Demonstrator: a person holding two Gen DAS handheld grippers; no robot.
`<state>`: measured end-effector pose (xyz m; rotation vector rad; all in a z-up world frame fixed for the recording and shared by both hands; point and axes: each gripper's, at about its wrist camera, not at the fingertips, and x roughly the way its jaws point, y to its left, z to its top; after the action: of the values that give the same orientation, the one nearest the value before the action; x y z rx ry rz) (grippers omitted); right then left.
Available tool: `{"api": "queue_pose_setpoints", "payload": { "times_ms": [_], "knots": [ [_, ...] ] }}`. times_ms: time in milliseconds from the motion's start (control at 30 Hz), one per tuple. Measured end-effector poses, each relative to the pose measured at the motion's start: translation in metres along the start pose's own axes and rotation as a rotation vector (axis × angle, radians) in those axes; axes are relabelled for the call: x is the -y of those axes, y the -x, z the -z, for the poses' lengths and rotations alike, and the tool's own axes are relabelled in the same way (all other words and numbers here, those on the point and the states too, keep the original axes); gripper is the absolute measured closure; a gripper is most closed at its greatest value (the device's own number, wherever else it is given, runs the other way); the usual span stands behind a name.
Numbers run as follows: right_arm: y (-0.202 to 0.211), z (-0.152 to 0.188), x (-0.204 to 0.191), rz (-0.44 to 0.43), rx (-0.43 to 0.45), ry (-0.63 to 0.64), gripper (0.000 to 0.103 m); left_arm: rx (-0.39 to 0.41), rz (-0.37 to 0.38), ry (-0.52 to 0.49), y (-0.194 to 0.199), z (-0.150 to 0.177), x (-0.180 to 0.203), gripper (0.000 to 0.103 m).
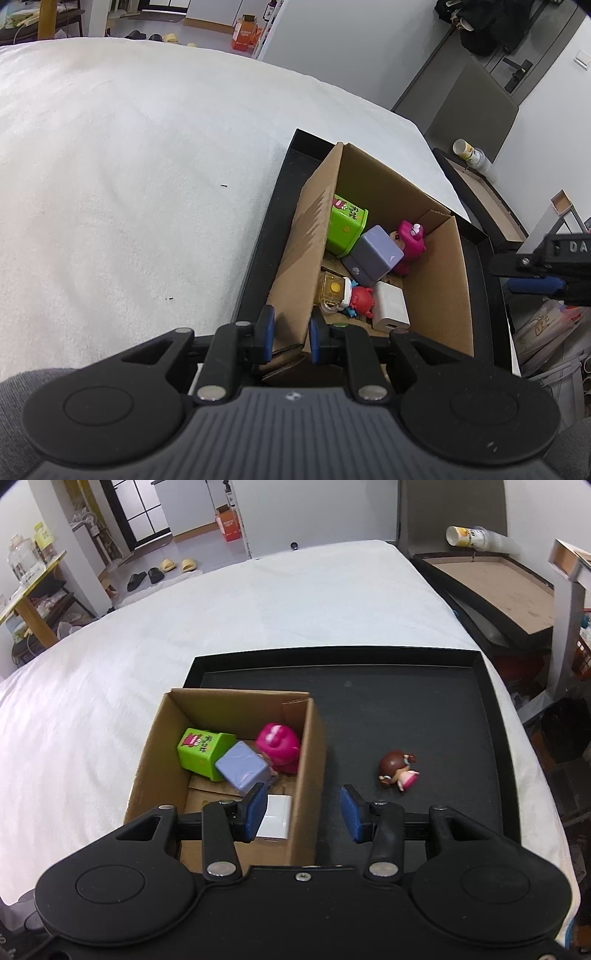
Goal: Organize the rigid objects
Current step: 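Lower the white charger into the box and open the right tool, then move the right tool to the brown-haired doll and grasp it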
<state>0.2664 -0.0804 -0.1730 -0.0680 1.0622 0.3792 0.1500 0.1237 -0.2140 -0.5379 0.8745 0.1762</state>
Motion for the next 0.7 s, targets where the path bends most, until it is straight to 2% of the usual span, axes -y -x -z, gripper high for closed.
{"api": "queue_pose_setpoints", "payload": {
  "times_ms": [367, 700],
  "knots": [
    [0.008, 0.001, 0.046, 0.009, 0.023, -0.056, 0.052, -0.005, -0.023, -0.010, 0.000, 0.001, 0.005, 0.086],
    [0.008, 0.005, 0.088, -0.023, 0.034, -0.091, 0.047, -0.007, -0.062, -0.023, -0.002, -0.001, 0.012, 0.086]
  ]
}}
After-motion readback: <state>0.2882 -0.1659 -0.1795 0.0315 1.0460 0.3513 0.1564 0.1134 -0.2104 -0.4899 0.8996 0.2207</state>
